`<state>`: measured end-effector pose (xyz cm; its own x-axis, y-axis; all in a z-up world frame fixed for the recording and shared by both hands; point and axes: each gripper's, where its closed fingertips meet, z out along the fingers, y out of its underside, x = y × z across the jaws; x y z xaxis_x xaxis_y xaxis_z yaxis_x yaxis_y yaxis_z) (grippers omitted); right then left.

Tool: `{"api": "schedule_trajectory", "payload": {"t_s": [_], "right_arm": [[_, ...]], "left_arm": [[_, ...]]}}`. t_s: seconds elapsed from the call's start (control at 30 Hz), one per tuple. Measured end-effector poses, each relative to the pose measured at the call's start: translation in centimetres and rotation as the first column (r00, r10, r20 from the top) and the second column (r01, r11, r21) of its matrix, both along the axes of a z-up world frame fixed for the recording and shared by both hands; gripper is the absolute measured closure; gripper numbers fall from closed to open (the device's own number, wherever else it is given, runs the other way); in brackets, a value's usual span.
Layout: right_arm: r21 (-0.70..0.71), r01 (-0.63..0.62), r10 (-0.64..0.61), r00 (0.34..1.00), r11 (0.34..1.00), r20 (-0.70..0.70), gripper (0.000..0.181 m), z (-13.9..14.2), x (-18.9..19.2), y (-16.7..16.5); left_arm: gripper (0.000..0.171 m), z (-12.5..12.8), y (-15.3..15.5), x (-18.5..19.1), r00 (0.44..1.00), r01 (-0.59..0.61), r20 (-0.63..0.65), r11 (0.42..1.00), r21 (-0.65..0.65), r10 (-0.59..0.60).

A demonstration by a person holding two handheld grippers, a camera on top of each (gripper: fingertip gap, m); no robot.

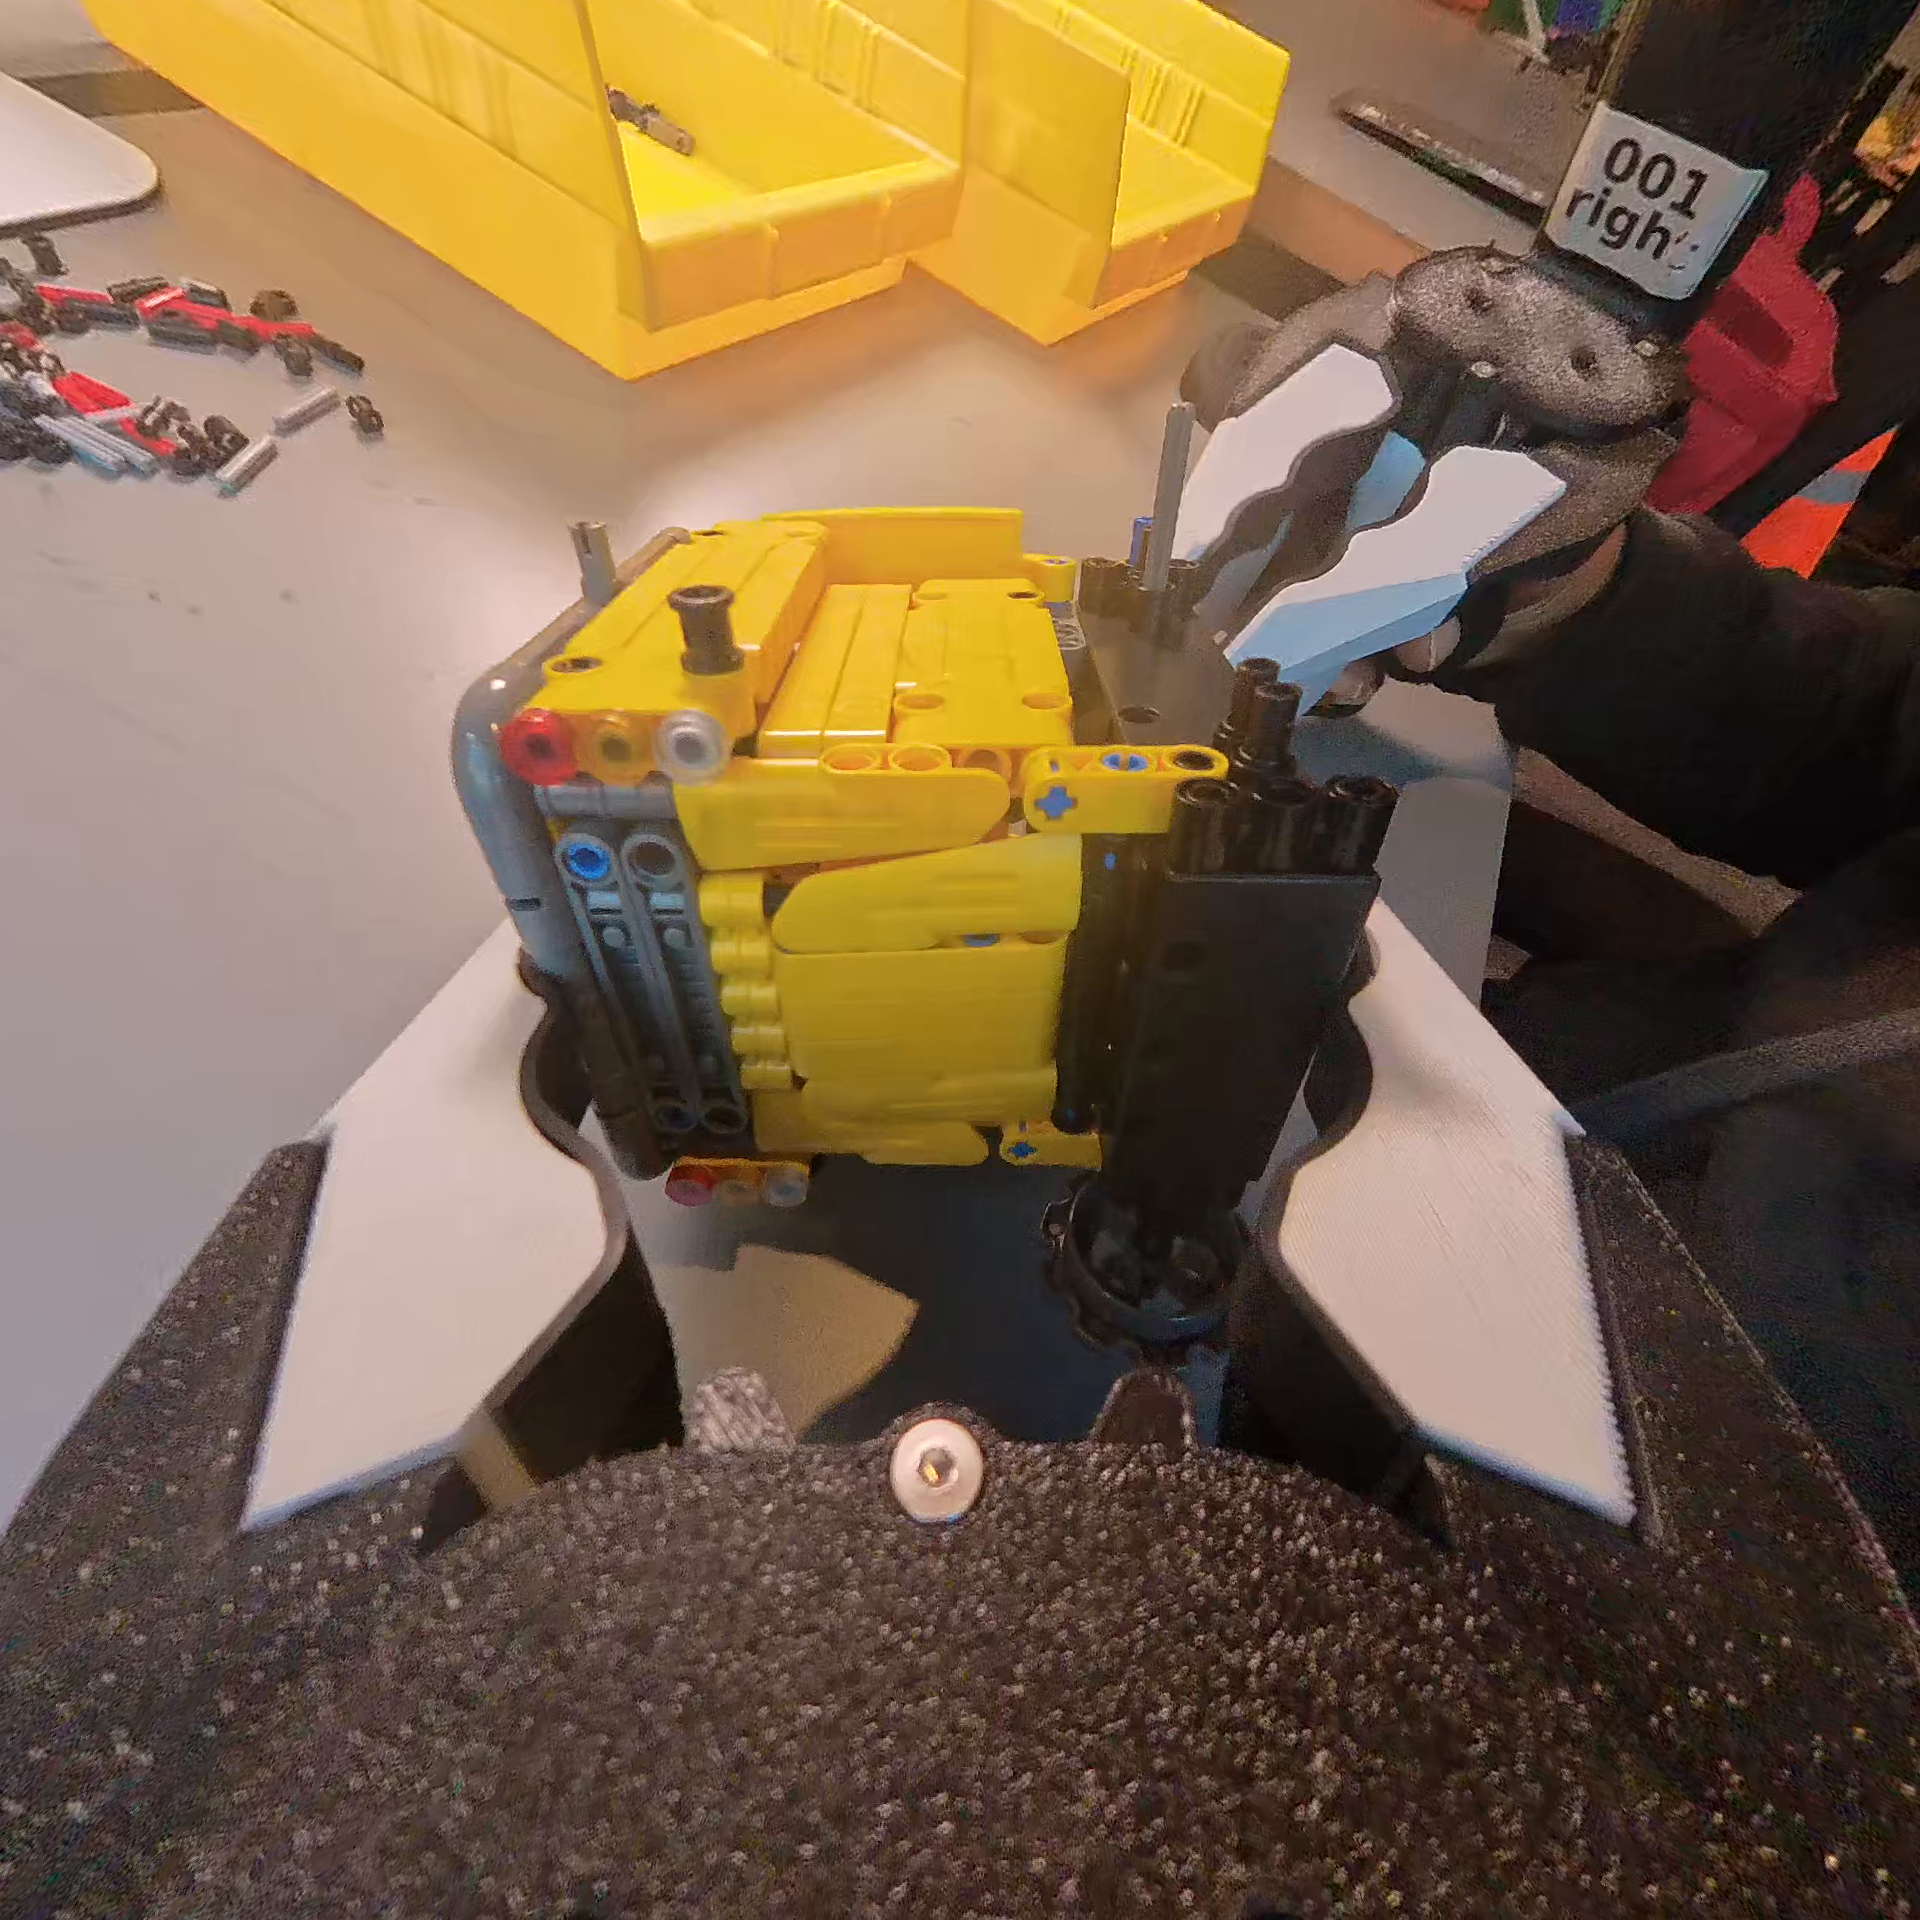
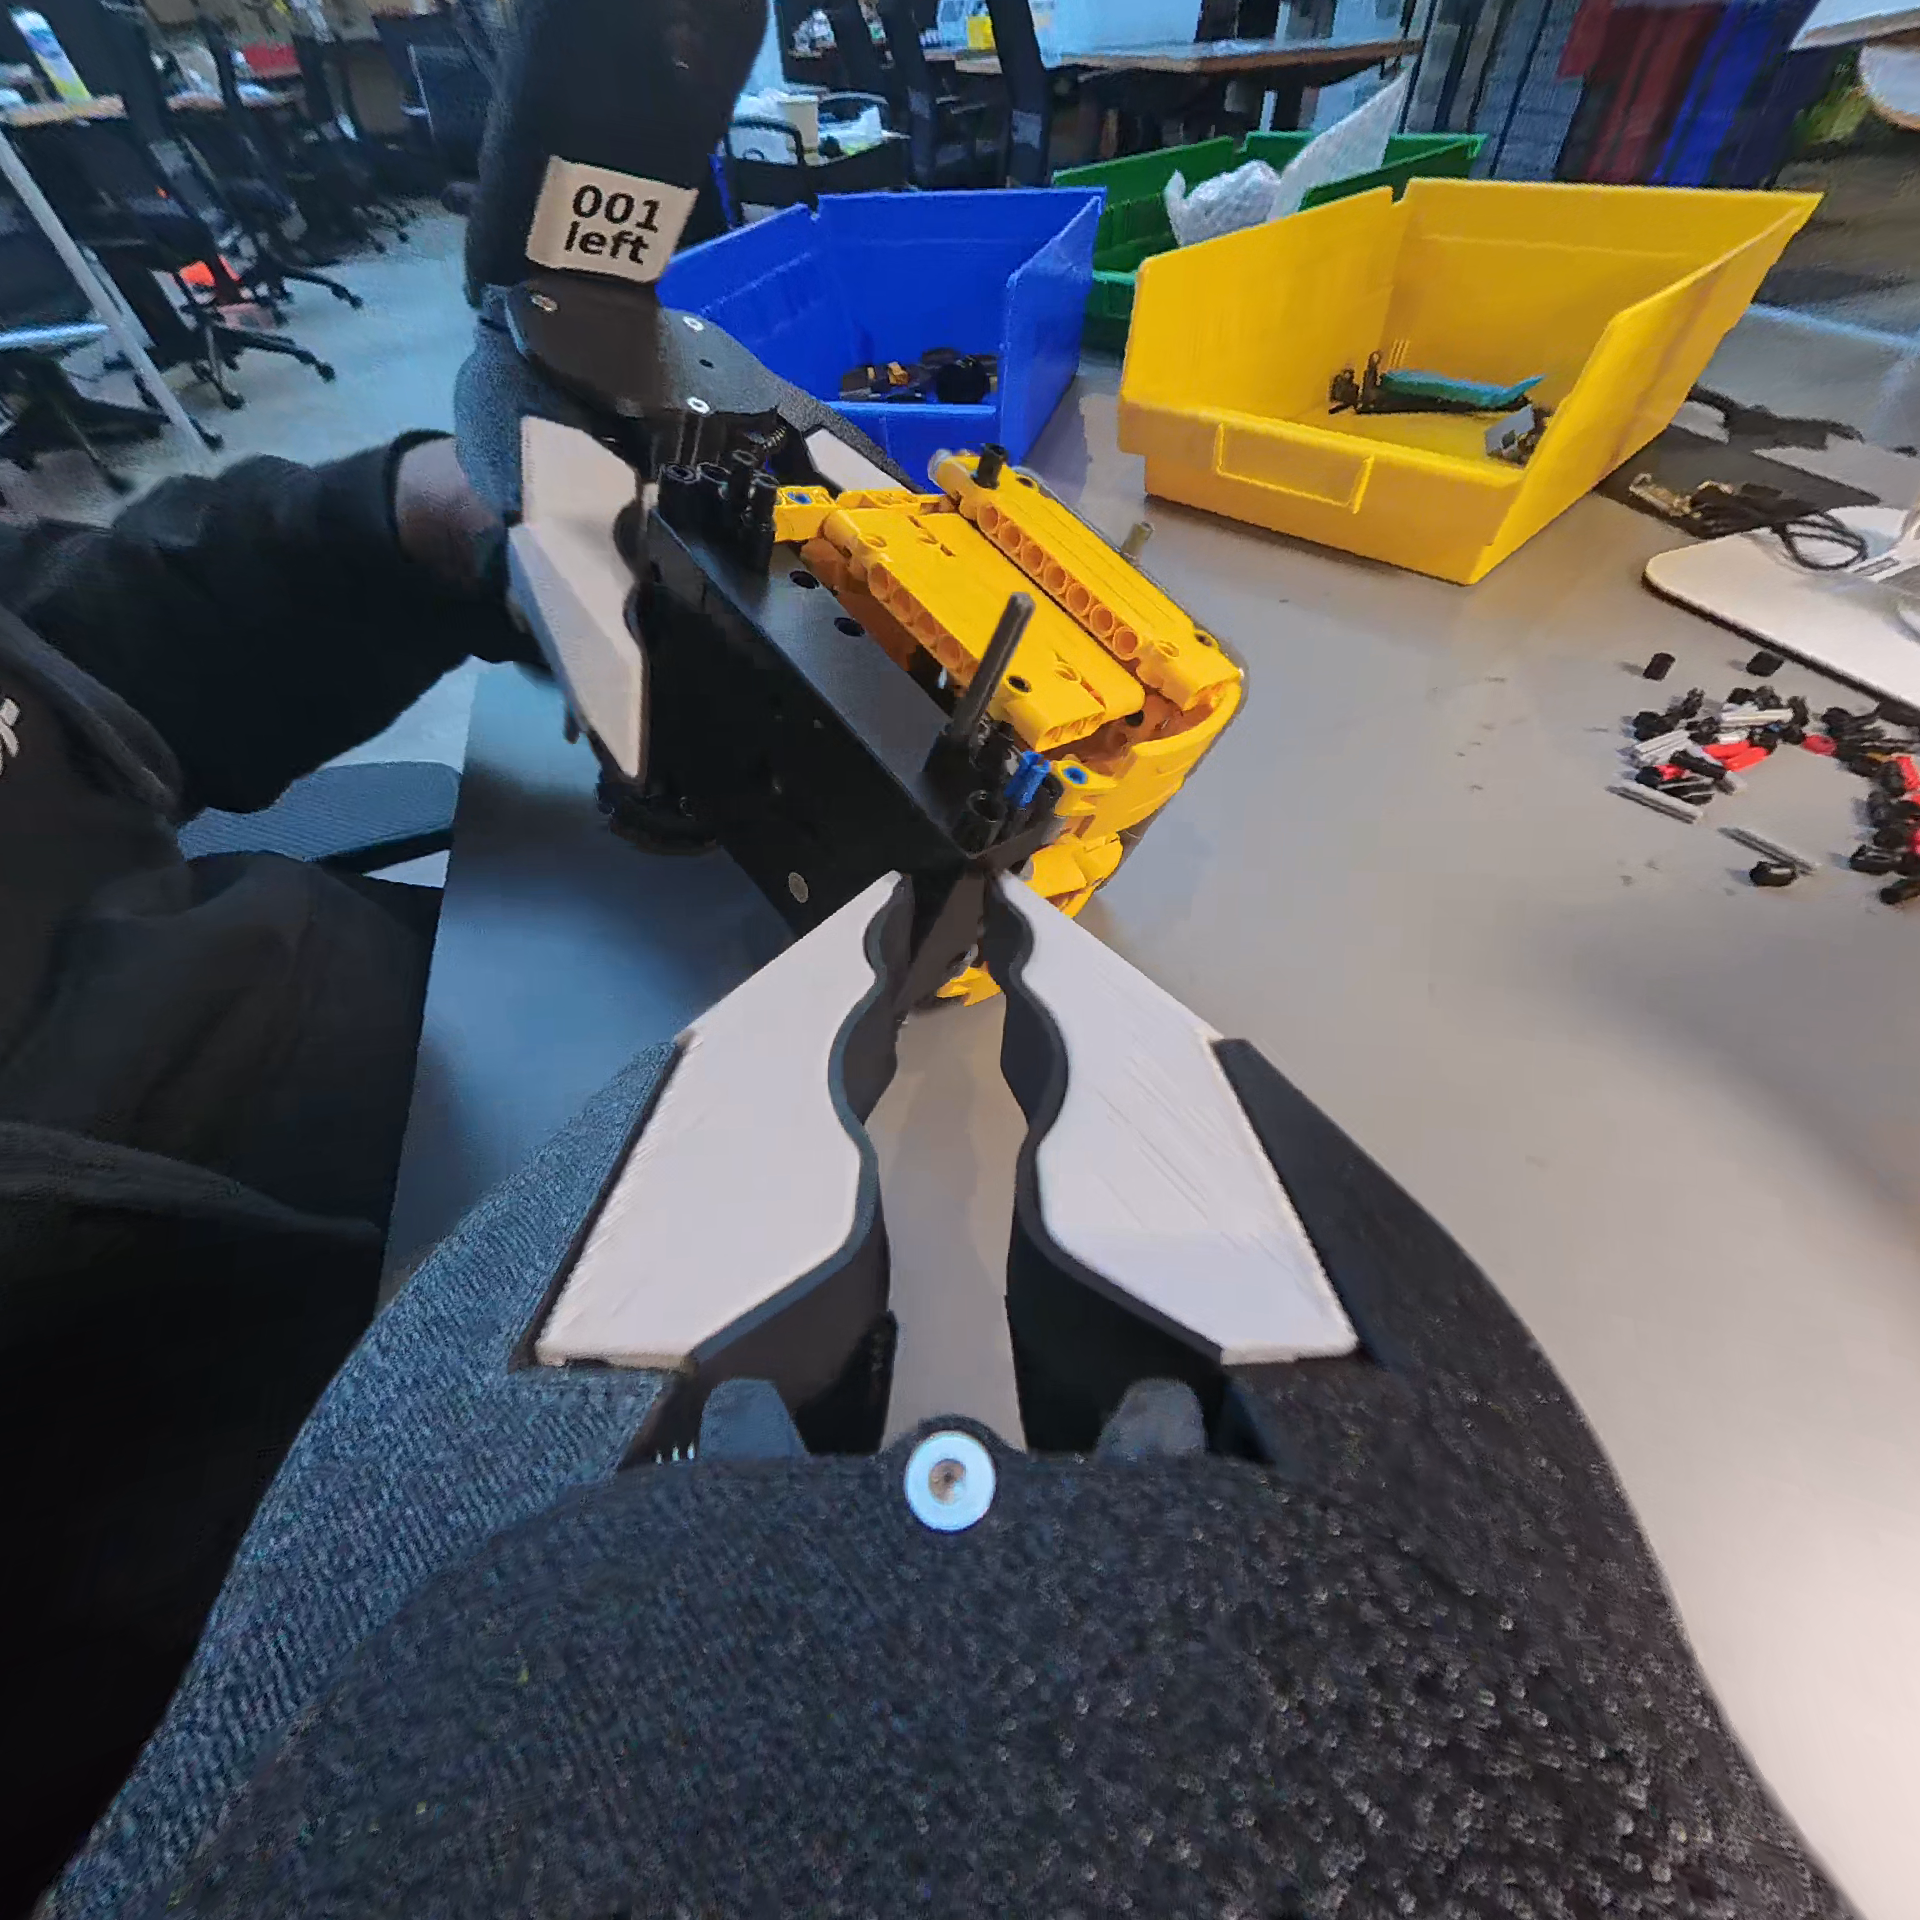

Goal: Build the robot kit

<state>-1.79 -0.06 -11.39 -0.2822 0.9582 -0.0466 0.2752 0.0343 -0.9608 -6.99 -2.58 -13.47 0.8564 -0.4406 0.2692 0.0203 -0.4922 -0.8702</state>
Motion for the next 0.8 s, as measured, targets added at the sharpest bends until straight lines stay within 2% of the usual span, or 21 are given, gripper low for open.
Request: {"api": "schedule_trajectory", "payload": {"t_s": [0.2, 0.37, 0.5, 0.63, 0.8], "right_arm": [[0.019, 0.040, -0.038, 0.997, 0.999, -0.065, 0.165, 1.2, -0.4, 1.1], [0.313, 0.039, 0.013, 0.987, 0.949, -0.162, 0.136, 2.9, -0.7, 2.0], [0.491, -0.020, 0.114, 0.980, 0.871, -0.162, 0.129, 3.4, -1.9, 1.3], [0.472, -0.086, 0.155, 0.982, 0.877, -0.109, 0.128, 3.0, -2.8, 1.3], [0.456, -0.120, 0.176, 0.981, 0.882, -0.082, 0.137, 3.1, -2.7, 1.4]], "left_arm": [[0.035, -0.1, 1.1, -0.4, 0.991, 0.097, 0.094, 0.995, -0.026, -0.094], [0.036, 0.7, 1.5, -1.2, 0.945, 0.183, 0.283, 0.982, -0.034, -0.166], [0.035, 1.0, 1.9, -1.0, 0.916, 0.234, 0.349, 0.970, -0.063, -0.199], [0.036, 1.1, 2.4, -1.2, 0.900, 0.228, 0.398, 0.970, -0.080, -0.179], [0.036, 1.2, 2.4, -1.1, 0.906, 0.210, 0.390, 0.975, -0.068, -0.168]]}}
